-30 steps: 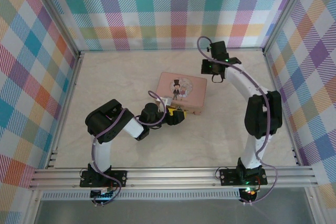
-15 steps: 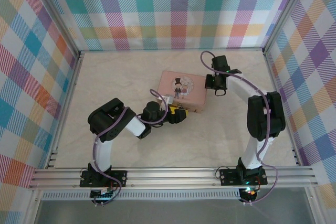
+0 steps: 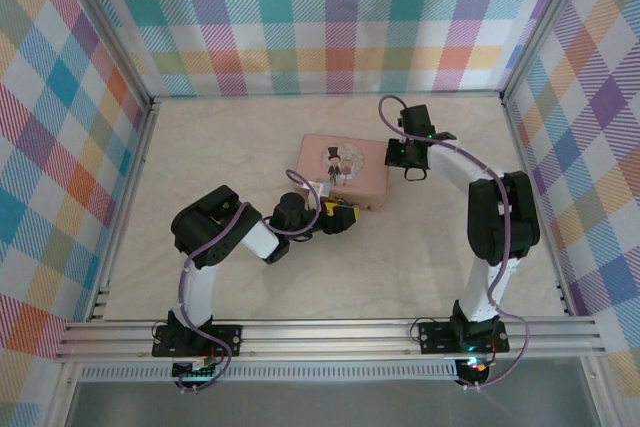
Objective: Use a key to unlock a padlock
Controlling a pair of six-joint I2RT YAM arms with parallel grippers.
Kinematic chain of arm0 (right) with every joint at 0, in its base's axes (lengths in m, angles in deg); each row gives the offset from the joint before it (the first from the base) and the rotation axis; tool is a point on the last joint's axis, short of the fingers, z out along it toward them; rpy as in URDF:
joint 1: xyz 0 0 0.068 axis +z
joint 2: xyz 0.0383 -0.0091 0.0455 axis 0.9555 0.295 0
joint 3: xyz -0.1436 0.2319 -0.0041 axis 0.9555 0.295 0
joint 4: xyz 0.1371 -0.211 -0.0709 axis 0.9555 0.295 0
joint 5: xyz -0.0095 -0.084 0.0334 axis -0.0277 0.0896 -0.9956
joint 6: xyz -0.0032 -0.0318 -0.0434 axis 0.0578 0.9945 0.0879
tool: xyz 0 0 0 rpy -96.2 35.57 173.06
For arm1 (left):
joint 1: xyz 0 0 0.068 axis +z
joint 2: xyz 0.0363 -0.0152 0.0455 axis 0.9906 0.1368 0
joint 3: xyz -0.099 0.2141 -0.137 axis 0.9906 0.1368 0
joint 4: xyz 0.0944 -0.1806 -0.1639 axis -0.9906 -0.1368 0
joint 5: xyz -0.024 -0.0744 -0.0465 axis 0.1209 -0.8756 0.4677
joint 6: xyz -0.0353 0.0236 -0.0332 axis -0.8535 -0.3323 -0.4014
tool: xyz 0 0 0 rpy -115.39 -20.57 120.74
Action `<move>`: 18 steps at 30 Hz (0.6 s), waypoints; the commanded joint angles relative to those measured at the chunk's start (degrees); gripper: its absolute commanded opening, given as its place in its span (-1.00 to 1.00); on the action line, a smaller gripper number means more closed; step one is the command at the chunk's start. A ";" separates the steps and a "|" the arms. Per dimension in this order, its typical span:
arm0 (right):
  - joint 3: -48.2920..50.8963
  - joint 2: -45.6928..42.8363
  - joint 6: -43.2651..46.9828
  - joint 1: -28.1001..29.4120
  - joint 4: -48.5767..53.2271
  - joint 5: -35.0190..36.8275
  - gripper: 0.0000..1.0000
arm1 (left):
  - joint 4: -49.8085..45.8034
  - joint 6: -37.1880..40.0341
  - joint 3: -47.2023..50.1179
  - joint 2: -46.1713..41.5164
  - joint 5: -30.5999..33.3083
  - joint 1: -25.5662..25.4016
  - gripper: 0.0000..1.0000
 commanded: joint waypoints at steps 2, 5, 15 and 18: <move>-1.11 2.18 0.31 1.01 1.15 -2.90 -1.00 | 4.90 -0.06 0.53 -1.38 -1.31 0.46 0.36; -1.98 2.44 0.57 0.95 1.41 -2.76 -1.00 | 5.08 0.02 2.03 -2.51 -0.95 0.55 0.31; -2.63 3.22 0.36 1.31 1.33 -3.90 -1.00 | 5.95 -0.24 3.12 -3.23 1.19 0.77 0.47; -2.45 3.34 0.31 1.53 1.15 -4.07 -1.00 | 5.90 -0.84 1.34 -2.32 0.46 0.72 0.48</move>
